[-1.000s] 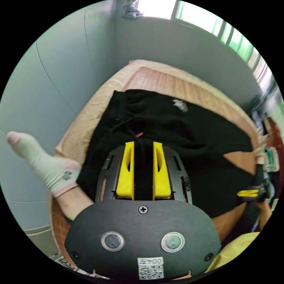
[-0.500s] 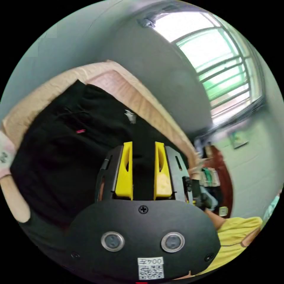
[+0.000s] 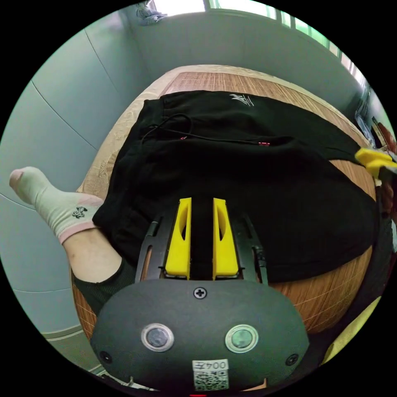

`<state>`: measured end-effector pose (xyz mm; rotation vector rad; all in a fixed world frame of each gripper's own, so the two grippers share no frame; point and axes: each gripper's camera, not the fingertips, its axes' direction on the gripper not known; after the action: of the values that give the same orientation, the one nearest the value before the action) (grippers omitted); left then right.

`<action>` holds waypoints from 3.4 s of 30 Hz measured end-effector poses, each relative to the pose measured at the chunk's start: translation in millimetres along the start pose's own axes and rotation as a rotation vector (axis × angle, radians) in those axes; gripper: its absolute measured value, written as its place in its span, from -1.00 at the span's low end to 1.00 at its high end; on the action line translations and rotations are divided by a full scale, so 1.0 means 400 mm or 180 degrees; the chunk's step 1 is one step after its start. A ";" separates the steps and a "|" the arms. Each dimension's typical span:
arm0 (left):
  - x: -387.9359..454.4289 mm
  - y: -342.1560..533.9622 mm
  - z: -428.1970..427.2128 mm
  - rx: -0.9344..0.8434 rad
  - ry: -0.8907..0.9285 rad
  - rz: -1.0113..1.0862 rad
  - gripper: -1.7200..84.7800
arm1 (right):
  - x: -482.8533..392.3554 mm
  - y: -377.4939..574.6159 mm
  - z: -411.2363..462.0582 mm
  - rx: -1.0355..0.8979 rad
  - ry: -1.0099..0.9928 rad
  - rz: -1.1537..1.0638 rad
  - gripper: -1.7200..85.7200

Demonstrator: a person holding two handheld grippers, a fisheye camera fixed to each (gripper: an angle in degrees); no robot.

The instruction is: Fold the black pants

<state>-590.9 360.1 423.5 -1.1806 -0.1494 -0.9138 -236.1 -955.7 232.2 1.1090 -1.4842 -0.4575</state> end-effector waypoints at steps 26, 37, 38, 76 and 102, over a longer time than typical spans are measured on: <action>-0.201 0.071 0.032 0.0023 0.0482 -0.0383 -0.93 | -0.129 -0.462 0.428 -0.0526 0.1808 -0.0271 -0.86; -0.272 0.086 0.040 0.0053 0.0430 -0.0377 -0.93 | 0.010 -0.285 0.059 -0.0367 0.1413 0.0016 -0.74; -0.280 0.087 0.040 0.0058 0.0415 -0.0373 -0.93 | 0.003 -0.227 0.018 -0.0307 0.1185 -0.0012 -0.73; -0.839 -0.196 0.124 0.0381 0.0867 -0.2475 -0.78 | 0.001 0.689 -0.229 -0.0032 0.0934 0.0622 -0.74; -0.101 -0.083 -0.118 0.0485 0.0724 0.0478 -0.71 | -0.017 0.769 -0.300 -0.0105 0.1110 0.0547 -0.73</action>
<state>-655.9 339.6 406.0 -0.9269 0.0522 -0.8810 -241.9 -768.2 503.9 0.9692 -1.2458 -0.1576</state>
